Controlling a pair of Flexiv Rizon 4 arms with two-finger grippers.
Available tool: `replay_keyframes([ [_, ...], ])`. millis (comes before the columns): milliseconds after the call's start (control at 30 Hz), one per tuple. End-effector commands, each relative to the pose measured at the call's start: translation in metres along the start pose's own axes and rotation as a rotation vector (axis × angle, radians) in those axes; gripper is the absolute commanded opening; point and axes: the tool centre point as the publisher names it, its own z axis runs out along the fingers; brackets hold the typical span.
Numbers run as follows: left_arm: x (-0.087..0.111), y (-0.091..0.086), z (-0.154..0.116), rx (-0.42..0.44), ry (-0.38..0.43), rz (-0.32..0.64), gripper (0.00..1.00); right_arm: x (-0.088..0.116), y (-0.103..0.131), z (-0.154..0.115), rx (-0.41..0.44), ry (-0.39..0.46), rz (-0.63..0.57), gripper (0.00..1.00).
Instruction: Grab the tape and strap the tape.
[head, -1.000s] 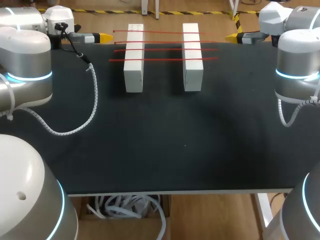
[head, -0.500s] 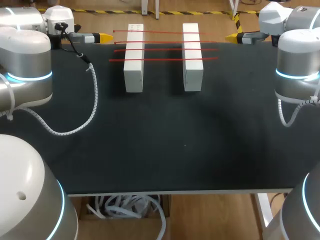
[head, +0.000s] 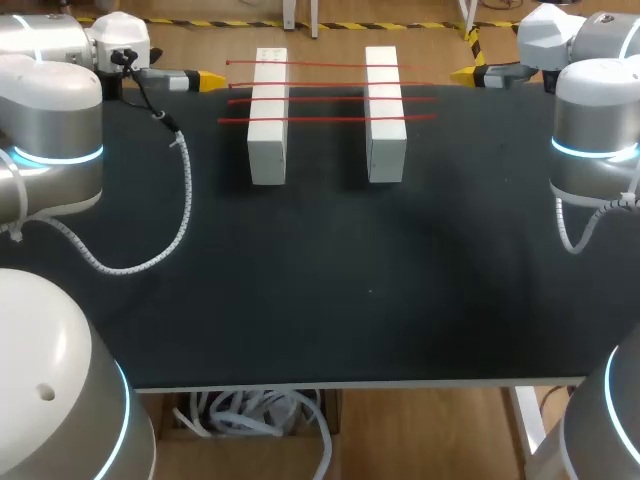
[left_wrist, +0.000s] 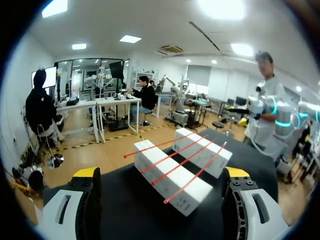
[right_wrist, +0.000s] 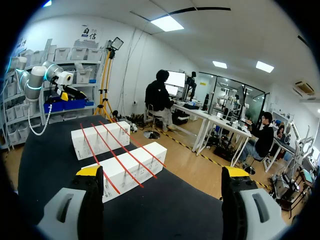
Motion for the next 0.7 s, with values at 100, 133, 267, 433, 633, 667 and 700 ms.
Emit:
replay_keyframes([
  [100, 0.008, 0.006, -0.001, 0.092, 0.301, 0.225, 1.0, -0.001, 0.0, -0.001, -0.001, 0.003, 0.0, 1.0],
  [133, 0.009, 0.01, 0.003, -0.009, 0.309, 0.241, 1.0, -0.001, 0.0, -0.001, -0.001, 0.003, 0.0, 1.0],
  [267, 0.009, 0.02, 0.011, -0.083, 0.328, 0.253, 1.0, -0.001, 0.0, -0.001, -0.001, 0.003, 0.0, 1.0],
  [433, 0.006, 0.032, 0.013, -0.068, 0.346, 0.241, 1.0, -0.001, 0.0, -0.001, -0.001, 0.003, 0.0, 1.0],
  [633, 0.008, 0.044, 0.021, -0.045, 0.414, 0.26, 0.65, -0.001, 0.0, -0.001, -0.001, 0.003, 0.0, 1.0],
  [667, 0.009, 0.046, 0.024, -0.046, 0.418, 0.26, 0.67, -0.001, 0.0, -0.001, -0.001, 0.003, 0.0, 1.0],
  [700, 0.009, 0.048, 0.026, -0.05, 0.422, 0.253, 0.78, -0.001, 0.0, -0.001, -0.001, 0.003, 0.0, 1.0],
])
